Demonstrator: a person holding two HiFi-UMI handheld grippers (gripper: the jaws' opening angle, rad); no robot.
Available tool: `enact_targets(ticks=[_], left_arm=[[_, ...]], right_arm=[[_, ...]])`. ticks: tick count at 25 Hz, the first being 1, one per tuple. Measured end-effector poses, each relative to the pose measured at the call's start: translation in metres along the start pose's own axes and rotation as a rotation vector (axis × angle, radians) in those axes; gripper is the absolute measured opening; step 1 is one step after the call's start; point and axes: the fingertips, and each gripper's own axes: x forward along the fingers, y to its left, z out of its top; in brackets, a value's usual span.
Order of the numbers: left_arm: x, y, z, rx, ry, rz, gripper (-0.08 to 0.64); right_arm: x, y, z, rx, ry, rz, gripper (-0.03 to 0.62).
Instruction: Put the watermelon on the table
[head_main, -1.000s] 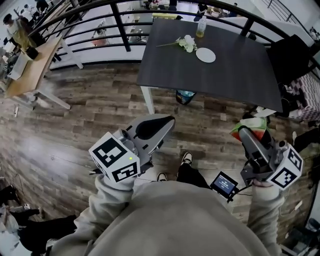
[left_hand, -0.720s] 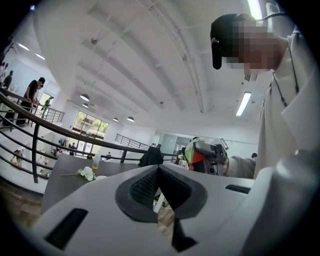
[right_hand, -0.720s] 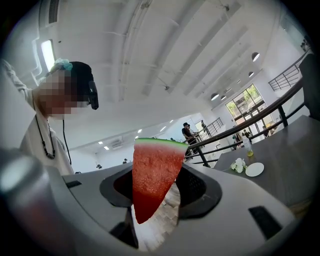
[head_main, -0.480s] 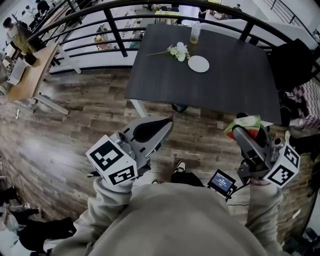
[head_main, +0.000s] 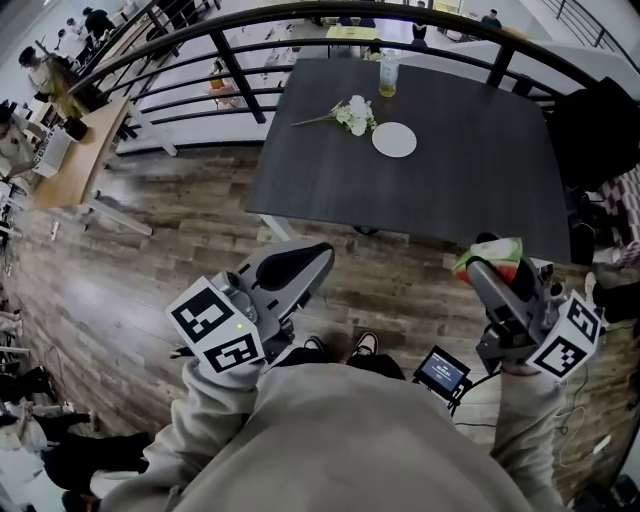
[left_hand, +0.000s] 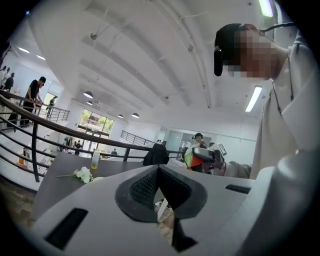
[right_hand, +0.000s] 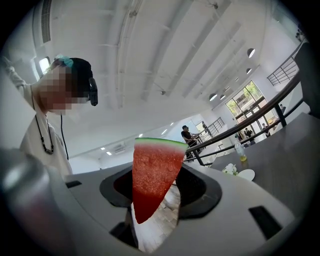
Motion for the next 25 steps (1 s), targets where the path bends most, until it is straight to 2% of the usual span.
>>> enact_targets(ticks=[7, 16, 25], left_arm=[[0.027, 0.006, 0.009, 0.025, 0.006, -0.047, 0.006], [0.088, 0.008, 0.02, 0.053, 0.008, -0.199, 0.006], [0.14, 0.064, 0.041, 0.037, 0.003, -0.238, 0.006]], right_arm=[[-0.023, -0.017, -0.001, -0.004, -0.028, -0.048, 0.213], [-0.044, -0.039, 0.012, -0.01, -0.089, -0.158, 0.213], [-0.019, -0.087, 0.037, -0.016, -0.095, -0.21, 0.213]])
